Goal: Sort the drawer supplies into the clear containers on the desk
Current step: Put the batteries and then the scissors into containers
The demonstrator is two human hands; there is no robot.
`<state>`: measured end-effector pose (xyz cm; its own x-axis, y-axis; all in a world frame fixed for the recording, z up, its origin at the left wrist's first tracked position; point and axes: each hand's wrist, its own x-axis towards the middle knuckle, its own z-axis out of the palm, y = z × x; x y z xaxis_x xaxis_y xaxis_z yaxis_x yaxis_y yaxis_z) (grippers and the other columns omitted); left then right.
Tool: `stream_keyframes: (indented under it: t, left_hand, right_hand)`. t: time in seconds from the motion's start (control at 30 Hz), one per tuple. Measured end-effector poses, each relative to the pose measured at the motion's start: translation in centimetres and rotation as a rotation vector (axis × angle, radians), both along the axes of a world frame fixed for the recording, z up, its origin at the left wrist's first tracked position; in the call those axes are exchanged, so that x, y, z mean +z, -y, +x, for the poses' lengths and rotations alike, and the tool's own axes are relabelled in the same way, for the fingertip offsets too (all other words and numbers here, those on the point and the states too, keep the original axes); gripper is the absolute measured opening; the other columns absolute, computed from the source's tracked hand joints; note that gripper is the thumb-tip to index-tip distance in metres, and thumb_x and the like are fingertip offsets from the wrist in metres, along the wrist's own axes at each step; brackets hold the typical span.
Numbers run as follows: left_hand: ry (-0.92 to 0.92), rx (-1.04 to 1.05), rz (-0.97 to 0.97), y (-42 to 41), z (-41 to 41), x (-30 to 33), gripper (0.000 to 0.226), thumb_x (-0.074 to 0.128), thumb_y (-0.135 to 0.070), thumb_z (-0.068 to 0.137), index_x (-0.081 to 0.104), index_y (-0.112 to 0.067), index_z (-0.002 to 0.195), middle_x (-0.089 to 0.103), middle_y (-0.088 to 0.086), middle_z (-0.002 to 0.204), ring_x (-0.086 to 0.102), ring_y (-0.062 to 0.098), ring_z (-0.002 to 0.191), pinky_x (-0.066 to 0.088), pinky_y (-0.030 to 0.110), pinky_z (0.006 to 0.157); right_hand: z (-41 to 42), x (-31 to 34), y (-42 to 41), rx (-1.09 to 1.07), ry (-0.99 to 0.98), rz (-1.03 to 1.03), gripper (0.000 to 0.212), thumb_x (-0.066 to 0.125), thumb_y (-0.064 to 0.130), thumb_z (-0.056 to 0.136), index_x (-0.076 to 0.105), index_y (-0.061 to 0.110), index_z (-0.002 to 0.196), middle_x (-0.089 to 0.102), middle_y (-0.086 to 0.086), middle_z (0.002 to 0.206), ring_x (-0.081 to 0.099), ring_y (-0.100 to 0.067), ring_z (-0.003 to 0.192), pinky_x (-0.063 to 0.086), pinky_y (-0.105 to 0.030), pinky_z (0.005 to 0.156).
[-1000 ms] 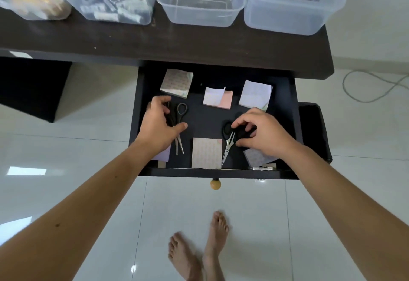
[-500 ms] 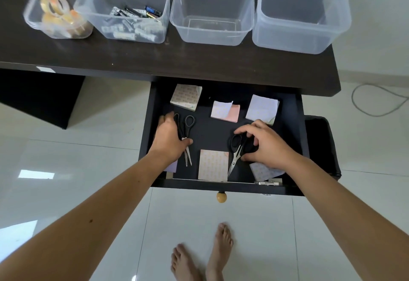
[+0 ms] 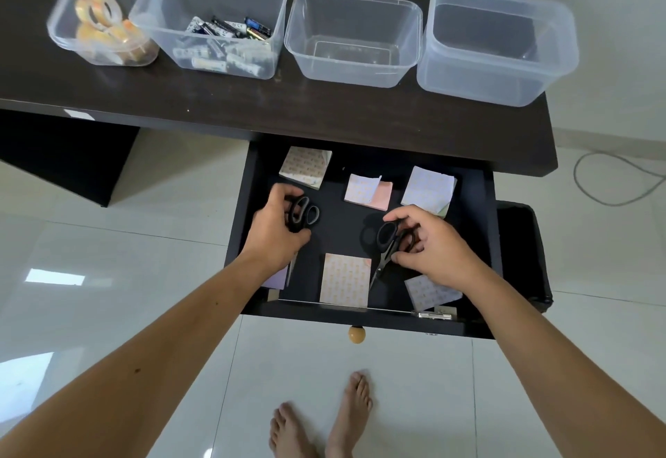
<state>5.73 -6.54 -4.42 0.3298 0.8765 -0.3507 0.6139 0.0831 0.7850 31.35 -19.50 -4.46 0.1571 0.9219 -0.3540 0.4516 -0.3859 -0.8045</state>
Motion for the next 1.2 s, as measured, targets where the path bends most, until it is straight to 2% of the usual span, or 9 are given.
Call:
stream_keyframes:
  t: [0.07, 0.2, 0.5, 0.6, 0.73, 0.83, 1.03, 1.13, 1.2]
  left_hand:
    - [0.011, 0.000, -0.012, 0.0, 0.0, -0.1, 0.067, 0.081, 0.002, 0.084, 0.049, -0.026, 0.136, 0.063, -0.011, 0.105, 0.065, 0.006, 0.089, 0.055, 0.019, 0.078]
    - [0.058, 0.004, -0.024, 0.1, -0.1, 0.1, 0.064, 0.079, 0.002, 0.085, 0.049, -0.034, 0.129, 0.067, -0.006, 0.111, 0.068, 0.010, 0.097, 0.059, 0.026, 0.082]
    - [0.289, 0.076, -0.049, 0.4, -0.4, 3.3, 0.058, 0.081, 0.003, 0.086, 0.057, -0.029, 0.128, 0.075, -0.005, 0.114, 0.073, 0.011, 0.109, 0.060, 0.033, 0.100]
    - [0.403, 0.077, -0.013, -0.2, -0.4, 6.3, 0.058, 0.080, 0.007, 0.085, 0.058, -0.025, 0.129, 0.078, -0.001, 0.107, 0.075, 0.016, 0.105, 0.060, 0.034, 0.099]
    - [0.585, 0.080, 0.037, -2.4, 1.2, 11.5, 0.055, 0.075, 0.015, 0.086, 0.055, -0.023, 0.120, 0.073, -0.014, 0.087, 0.068, 0.005, 0.087, 0.057, 0.023, 0.087]
    - [0.697, 0.111, 0.068, -5.6, 3.8, 14.9, 0.052, 0.075, 0.017, 0.085, 0.050, -0.022, 0.109, 0.071, -0.012, 0.087, 0.062, 0.000, 0.082, 0.057, 0.031, 0.089]
    - [0.728, 0.226, 0.128, -11.0, 9.1, 19.3, 0.062, 0.071, 0.010, 0.092, 0.053, -0.035, 0.132, 0.065, 0.011, 0.099, 0.074, 0.026, 0.100, 0.065, 0.042, 0.089]
    - [0.687, 0.299, 0.101, -12.9, 10.8, 18.8, 0.050, 0.071, 0.007, 0.092, 0.068, -0.032, 0.122, 0.069, 0.006, 0.103, 0.074, 0.037, 0.110, 0.063, 0.046, 0.095]
    - [0.650, 0.321, 0.068, -13.4, 11.6, 18.0, 0.043, 0.070, 0.008, 0.092, 0.071, -0.029, 0.114, 0.069, 0.005, 0.102, 0.073, 0.032, 0.105, 0.064, 0.044, 0.094]
  right_hand:
    - [-0.1, 0.2, 0.0, -0.013, -0.051, 0.005, 0.059, 0.082, -0.001, 0.085, 0.065, 0.047, 0.115, 0.073, 0.004, 0.105, 0.067, -0.030, 0.086, 0.058, -0.045, 0.081]
    - [-0.3, 1.3, 0.1, -0.046, -0.113, 0.017, 0.042, 0.078, 0.010, 0.094, 0.064, 0.043, 0.114, 0.078, 0.005, 0.101, 0.060, -0.011, 0.077, 0.053, -0.031, 0.081]
    - [-0.5, 6.2, 0.8, -0.242, -0.300, 0.127, 0.034, 0.076, 0.004, 0.095, 0.066, 0.030, 0.115, 0.079, -0.003, 0.102, 0.073, -0.013, 0.085, 0.057, -0.027, 0.079]
    - [-0.3, 8.8, -0.1, -0.225, -0.318, 0.162, 0.032, 0.074, 0.002, 0.096, 0.064, 0.022, 0.118, 0.079, -0.002, 0.103, 0.073, -0.023, 0.091, 0.061, -0.028, 0.074]
    - [0.3, 11.7, -1.7, -0.243, -0.353, 0.195, 0.032, 0.073, 0.000, 0.096, 0.060, 0.019, 0.118, 0.078, 0.001, 0.103, 0.073, -0.012, 0.089, 0.061, -0.029, 0.069]
    - [0.8, 13.1, -2.7, -0.301, -0.390, 0.213, 0.034, 0.073, -0.004, 0.094, 0.057, 0.017, 0.115, 0.078, -0.002, 0.100, 0.072, -0.012, 0.086, 0.063, -0.032, 0.068]
    - [2.1, 14.4, -3.8, -0.295, -0.368, 0.298, 0.042, 0.071, -0.007, 0.095, 0.072, 0.028, 0.119, 0.073, -0.005, 0.097, 0.071, -0.020, 0.088, 0.061, -0.029, 0.071]
    - [2.6, 14.6, -4.3, -0.319, -0.380, 0.315, 0.040, 0.070, -0.010, 0.095, 0.075, 0.025, 0.113, 0.072, -0.001, 0.093, 0.069, -0.018, 0.083, 0.060, -0.031, 0.070]
    - [3.0, 15.0, -4.7, -0.350, -0.393, 0.321, 0.037, 0.070, -0.010, 0.095, 0.075, 0.022, 0.113, 0.072, -0.001, 0.091, 0.070, -0.016, 0.081, 0.061, -0.031, 0.069]
